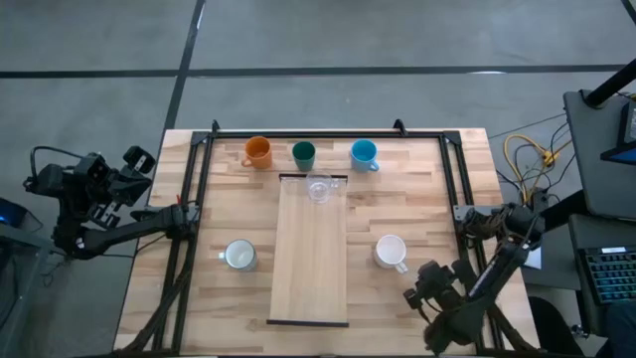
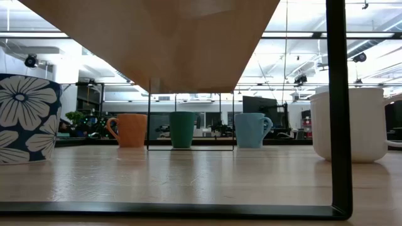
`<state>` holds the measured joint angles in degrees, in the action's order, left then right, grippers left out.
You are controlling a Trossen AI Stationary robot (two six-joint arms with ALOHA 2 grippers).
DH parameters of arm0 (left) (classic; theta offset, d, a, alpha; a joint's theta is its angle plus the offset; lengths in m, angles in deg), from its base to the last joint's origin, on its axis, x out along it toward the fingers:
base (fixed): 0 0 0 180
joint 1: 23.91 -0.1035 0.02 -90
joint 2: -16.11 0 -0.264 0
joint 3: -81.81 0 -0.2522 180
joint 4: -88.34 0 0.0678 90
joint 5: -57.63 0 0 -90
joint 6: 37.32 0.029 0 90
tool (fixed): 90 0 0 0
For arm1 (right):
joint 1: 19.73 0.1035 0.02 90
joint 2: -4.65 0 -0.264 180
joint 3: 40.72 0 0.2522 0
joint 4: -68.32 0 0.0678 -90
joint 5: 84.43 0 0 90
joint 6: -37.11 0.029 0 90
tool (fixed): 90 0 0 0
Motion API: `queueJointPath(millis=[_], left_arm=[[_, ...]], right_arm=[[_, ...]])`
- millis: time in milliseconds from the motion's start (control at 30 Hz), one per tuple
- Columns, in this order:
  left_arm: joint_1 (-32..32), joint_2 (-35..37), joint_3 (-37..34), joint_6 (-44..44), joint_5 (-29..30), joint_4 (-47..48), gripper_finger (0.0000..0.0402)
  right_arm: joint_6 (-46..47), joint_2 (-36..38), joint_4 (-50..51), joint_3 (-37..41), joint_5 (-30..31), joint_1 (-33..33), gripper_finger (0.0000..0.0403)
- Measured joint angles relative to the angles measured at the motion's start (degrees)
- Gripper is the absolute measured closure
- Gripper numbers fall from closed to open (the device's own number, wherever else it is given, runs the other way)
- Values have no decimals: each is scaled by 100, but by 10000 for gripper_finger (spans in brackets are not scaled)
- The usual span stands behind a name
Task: Stack small to large cups/mugs on shelf
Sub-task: Put the white mug on the shelf
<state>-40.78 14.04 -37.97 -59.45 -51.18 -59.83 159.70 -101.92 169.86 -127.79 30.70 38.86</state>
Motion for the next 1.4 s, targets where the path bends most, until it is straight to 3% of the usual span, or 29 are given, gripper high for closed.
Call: queueJointPath(millis=[100, 267, 633, 800, 933, 1400], left_arm=[[2, 0, 0, 0, -4, 2, 398], [0, 0, -2, 0, -9, 2, 398], [0, 2, -4, -47, -17, 2, 398], [0, 2, -4, -151, -42, 4, 398], [2, 2, -4, -151, -46, 4, 398], [1, 2, -4, -149, -98, 4, 398]], right_arm=[[16, 207, -4, 30, 296, 481, 267], [43, 497, -379, 79, 1836, 1215, 268], [-9, 86, -1068, 360, 3747, 1097, 273], [-27, -4, -1245, 455, 3686, 868, 278], [-39, -8, -1388, 591, 3023, 805, 276], [-295, -8, -1773, 653, 2564, 739, 269]])
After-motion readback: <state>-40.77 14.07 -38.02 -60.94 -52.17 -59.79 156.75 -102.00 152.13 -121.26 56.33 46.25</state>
